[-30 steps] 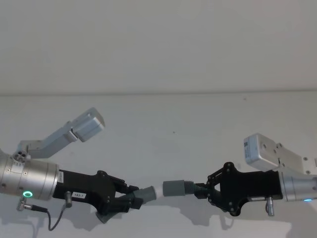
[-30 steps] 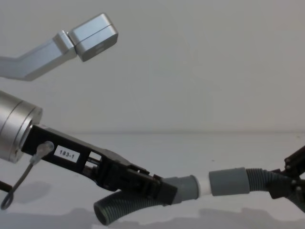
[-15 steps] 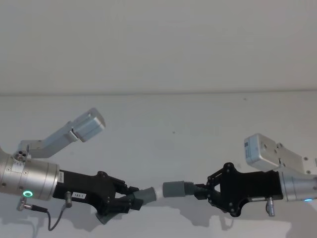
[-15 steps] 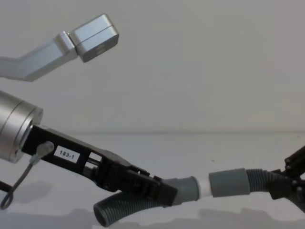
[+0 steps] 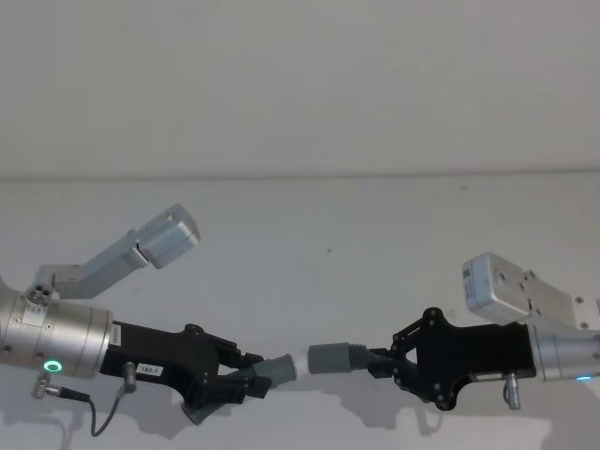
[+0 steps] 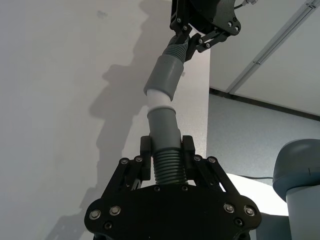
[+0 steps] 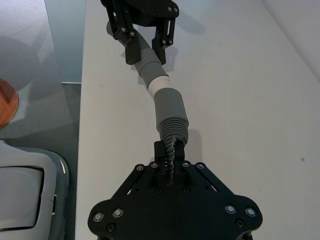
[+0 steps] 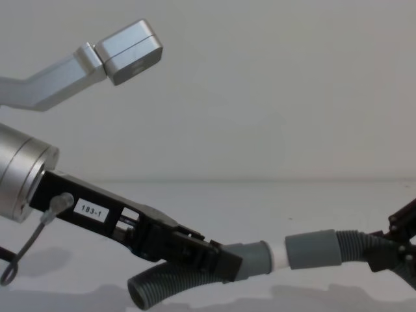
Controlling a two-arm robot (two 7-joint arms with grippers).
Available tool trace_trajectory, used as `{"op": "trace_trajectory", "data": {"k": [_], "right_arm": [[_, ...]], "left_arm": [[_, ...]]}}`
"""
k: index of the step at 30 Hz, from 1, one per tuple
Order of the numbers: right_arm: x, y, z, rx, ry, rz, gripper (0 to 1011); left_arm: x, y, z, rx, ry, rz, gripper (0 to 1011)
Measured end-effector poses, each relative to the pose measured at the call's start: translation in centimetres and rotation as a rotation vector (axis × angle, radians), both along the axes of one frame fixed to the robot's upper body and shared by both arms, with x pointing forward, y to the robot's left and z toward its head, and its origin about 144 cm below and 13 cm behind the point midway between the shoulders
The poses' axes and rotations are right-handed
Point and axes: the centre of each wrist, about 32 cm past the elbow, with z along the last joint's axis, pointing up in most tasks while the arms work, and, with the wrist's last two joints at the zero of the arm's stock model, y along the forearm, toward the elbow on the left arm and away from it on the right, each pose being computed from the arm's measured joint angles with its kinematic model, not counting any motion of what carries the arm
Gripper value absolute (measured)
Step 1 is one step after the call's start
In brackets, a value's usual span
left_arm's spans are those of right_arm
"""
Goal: Use both hands to pick up one end of the pipe from the table, align the ends, and insert them.
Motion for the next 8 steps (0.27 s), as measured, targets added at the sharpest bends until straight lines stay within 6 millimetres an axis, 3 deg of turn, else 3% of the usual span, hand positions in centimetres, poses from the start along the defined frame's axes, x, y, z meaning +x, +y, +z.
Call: {"op": "trace_trajectory", "data": {"k": [8], "right_arm": [[0.00, 0.00, 0.01, 0.000, 0.000, 0.001, 72]], "left_arm": [[0.01, 0.00, 0.01, 0.000, 0.000, -0.001, 329]]}}
